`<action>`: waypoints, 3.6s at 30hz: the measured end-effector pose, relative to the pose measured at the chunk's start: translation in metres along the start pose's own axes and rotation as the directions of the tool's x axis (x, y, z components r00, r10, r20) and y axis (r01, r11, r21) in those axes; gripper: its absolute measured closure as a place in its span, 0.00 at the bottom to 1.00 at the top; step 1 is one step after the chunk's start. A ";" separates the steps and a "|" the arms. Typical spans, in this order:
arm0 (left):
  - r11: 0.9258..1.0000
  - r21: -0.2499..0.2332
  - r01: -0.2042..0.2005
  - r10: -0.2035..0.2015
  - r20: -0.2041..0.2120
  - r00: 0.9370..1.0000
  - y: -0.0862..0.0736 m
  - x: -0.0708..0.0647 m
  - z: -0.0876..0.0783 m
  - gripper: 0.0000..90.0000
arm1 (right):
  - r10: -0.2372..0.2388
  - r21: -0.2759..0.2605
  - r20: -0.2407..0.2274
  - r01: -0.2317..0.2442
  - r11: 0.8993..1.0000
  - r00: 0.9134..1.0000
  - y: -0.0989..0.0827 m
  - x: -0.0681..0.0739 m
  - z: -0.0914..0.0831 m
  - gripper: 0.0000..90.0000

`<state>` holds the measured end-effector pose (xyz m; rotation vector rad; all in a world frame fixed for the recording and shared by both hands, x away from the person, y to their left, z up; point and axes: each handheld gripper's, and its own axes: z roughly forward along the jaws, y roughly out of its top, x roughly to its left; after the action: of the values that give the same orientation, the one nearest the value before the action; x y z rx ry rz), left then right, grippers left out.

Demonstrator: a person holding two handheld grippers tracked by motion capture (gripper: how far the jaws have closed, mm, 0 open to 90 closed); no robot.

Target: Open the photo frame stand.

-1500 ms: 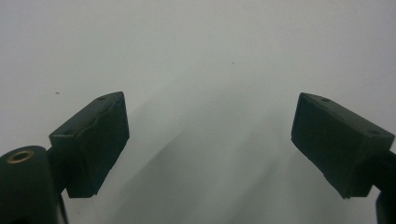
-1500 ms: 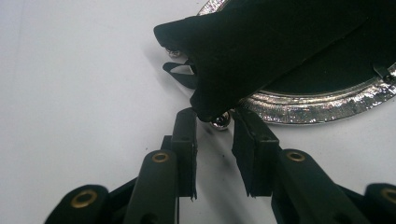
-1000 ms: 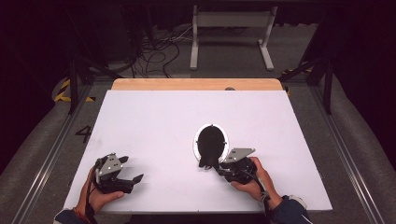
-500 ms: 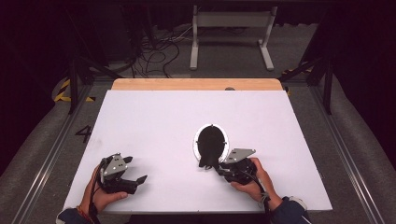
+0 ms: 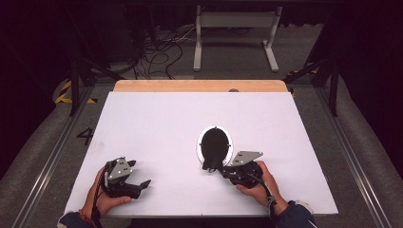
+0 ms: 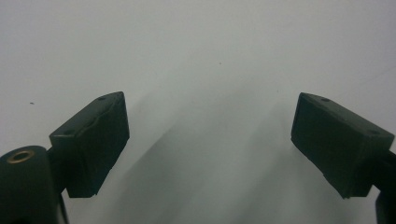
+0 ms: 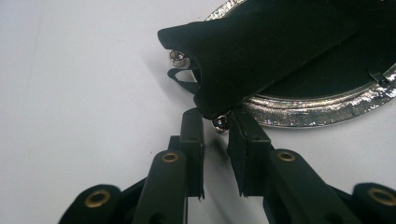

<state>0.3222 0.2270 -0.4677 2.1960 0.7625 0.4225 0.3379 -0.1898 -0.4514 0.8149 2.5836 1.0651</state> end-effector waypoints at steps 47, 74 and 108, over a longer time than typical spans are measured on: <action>0.984 0.063 -0.164 0.159 0.076 0.984 0.086 -0.027 0.089 0.14 | 0.579 -0.054 -0.432 -0.661 0.749 0.691 -0.001 -0.056 0.025 0.57; 0.998 -0.049 0.043 -0.034 0.180 0.983 0.117 0.007 0.109 0.17 | 0.483 -0.126 -0.453 -0.590 0.797 0.749 0.006 -0.062 0.034 0.68; 0.996 -0.059 0.069 -0.038 0.417 0.908 0.131 0.006 0.135 0.31 | 0.211 -0.210 -0.396 -0.311 0.927 0.894 0.019 -0.046 0.017 0.74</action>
<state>0.4464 0.0859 -0.4575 2.0896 0.5595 -0.0510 0.3904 -0.1956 -0.4505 0.9970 2.5713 1.7599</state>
